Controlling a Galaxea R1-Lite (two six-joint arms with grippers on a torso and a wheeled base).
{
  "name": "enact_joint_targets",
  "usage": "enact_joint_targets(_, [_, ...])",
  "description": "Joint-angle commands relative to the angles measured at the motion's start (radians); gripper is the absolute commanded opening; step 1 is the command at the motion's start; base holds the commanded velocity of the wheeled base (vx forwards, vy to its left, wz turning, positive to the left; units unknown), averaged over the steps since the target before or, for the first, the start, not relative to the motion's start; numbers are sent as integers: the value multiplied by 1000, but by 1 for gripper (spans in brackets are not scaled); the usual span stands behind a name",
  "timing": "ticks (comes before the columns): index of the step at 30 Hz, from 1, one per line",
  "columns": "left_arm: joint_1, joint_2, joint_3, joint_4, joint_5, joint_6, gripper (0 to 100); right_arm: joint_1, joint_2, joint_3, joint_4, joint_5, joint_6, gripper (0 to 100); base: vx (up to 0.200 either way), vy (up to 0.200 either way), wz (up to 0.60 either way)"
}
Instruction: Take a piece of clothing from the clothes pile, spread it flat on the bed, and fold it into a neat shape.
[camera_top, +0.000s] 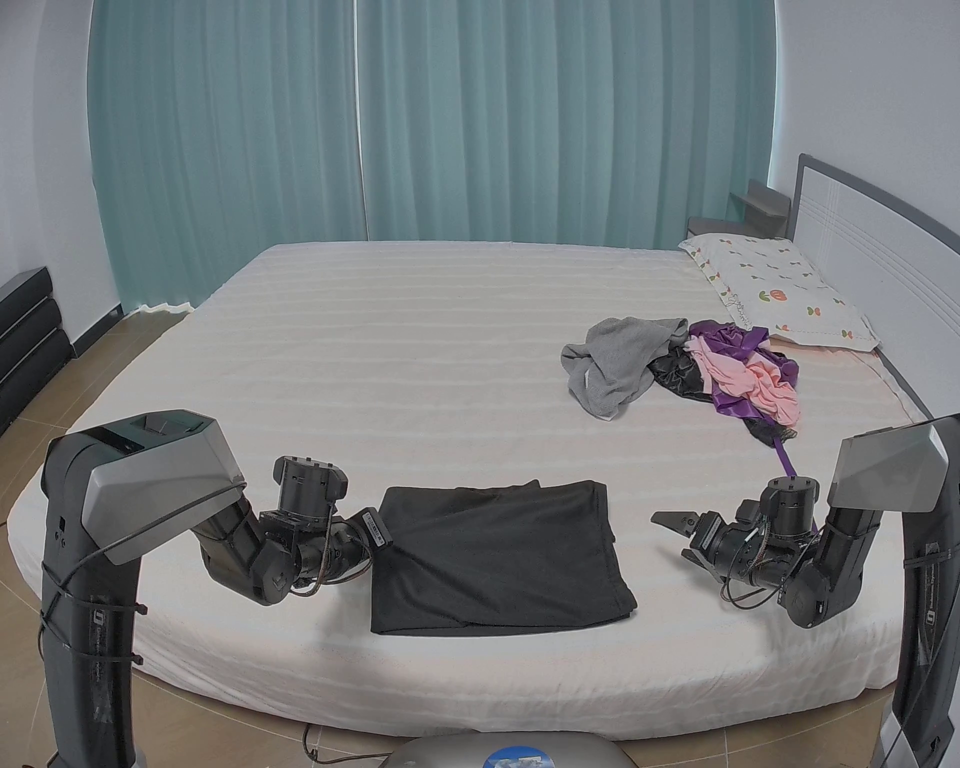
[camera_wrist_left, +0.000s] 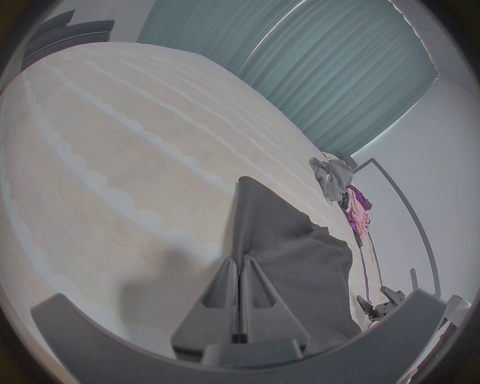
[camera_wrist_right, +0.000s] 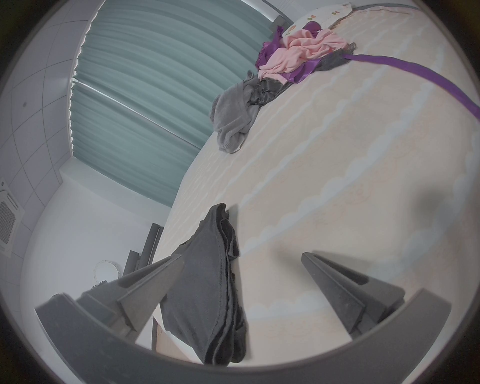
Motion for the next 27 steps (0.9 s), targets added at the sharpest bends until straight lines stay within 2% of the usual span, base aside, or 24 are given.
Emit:
enact_joint_targets(1, [2, -10, 6, 1, 1, -2, 0, 4, -1, 0, 0, 0, 0, 100, 0, 200, 0])
enact_joint_targets(27, [34, -23, 17, 1, 1, -2, 0, 13, -1, 15, -3, 0, 2, 100, 0, 200, 0])
